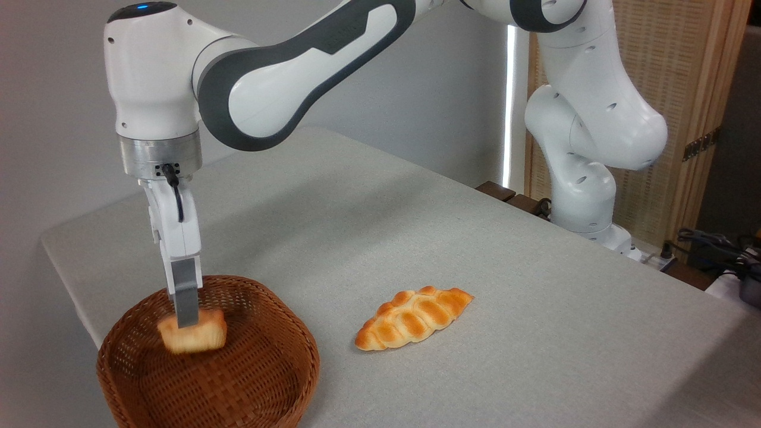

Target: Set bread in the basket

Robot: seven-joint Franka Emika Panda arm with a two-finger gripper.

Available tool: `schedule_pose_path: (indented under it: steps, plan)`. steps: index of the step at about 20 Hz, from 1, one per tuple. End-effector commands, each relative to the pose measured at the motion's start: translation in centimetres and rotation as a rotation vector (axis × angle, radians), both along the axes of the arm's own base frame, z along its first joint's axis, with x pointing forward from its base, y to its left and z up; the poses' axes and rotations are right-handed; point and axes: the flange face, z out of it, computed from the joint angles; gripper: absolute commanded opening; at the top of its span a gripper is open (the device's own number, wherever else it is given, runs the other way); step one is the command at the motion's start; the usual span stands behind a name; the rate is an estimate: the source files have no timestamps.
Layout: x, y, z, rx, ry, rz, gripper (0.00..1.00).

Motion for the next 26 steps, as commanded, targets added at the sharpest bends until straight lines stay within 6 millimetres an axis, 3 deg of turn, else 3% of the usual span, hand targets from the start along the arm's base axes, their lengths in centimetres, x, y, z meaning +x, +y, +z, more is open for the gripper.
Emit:
schedule_pose_path:
  steps: [1,5,9,12,16,20,26]
  plan:
    - [0.1,-0.1,0.0,0.004,-0.013,0.005,1.00]
    - [-0.1,-0.1,1.2,-0.006,-0.028,0.025,1.00]
    - [-2.1,2.2,6.1,-0.027,-0.025,0.137,1.00]
    - [-5.0,4.7,9.5,-0.034,0.067,0.177,1.00]
    - [-8.8,8.3,12.4,-0.002,0.124,0.184,1.00]
    - [-12.1,11.1,13.4,-0.018,0.153,0.150,1.00]
    - [-12.6,11.0,12.9,-0.006,0.203,0.153,1.00]
